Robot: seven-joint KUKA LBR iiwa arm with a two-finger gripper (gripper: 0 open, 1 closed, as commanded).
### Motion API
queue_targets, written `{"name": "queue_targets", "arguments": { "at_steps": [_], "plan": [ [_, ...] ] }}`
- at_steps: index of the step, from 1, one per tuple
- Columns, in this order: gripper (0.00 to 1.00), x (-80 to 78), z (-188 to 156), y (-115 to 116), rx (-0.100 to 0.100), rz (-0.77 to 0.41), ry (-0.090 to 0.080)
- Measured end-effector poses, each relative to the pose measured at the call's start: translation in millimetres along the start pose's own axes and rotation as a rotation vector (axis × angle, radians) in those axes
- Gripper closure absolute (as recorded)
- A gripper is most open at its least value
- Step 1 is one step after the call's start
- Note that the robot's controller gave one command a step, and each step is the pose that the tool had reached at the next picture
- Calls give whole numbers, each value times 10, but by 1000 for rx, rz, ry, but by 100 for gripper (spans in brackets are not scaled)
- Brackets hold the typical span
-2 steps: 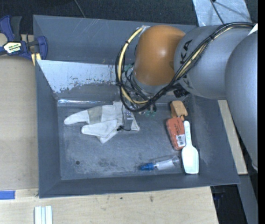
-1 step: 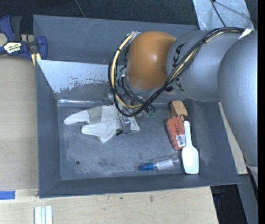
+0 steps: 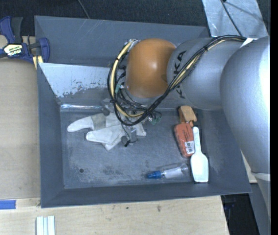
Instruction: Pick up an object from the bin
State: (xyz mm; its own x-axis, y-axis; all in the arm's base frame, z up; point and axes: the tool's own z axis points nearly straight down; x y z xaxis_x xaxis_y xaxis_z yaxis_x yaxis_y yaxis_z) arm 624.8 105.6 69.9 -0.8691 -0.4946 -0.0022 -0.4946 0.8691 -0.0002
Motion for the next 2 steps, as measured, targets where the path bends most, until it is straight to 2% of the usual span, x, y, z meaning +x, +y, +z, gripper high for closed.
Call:
{"name": "queue_targets", "arguments": {
  "at_steps": [1,2],
  "plan": [
    [0,52,-22,61,2,-140,-4],
    [0,21,-14,26,-1,-44,-3]
  ]
}}
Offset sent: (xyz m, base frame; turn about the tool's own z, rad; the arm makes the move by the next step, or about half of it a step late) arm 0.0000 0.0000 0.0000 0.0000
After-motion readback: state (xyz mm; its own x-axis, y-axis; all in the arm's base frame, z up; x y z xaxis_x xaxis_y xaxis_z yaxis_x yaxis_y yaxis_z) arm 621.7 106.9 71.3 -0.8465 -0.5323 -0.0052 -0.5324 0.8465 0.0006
